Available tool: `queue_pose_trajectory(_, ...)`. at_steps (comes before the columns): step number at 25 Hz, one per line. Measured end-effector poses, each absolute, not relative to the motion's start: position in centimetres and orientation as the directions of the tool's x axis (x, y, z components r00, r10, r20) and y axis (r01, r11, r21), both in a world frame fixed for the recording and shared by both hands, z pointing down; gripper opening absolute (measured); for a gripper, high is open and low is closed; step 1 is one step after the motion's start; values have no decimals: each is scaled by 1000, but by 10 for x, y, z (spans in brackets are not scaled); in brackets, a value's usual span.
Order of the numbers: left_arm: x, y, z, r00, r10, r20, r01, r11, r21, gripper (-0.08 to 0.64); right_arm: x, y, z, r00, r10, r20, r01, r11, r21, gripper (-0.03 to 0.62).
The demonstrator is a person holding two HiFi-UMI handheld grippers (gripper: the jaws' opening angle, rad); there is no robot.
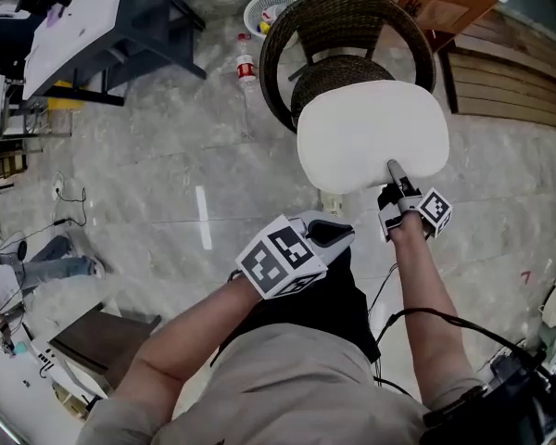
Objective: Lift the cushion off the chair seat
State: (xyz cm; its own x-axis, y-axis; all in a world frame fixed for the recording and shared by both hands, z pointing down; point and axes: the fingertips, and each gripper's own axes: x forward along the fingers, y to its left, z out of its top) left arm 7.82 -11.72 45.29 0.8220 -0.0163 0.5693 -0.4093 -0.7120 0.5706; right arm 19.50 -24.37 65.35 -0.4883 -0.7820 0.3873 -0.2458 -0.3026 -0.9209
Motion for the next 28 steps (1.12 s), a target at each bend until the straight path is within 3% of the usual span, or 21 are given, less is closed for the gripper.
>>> queue_pose_trajectory(14,44,-35,358,839,-29,543,-350,-793,499,9,196,-122,494,-469,-821,327,-249,-232,-940,91)
queue_pose_trajectory(28,13,27,322,850,-52,524,-335,-821,463,9,208,12,425,-413,-850,328,-275,-227,-934,91)
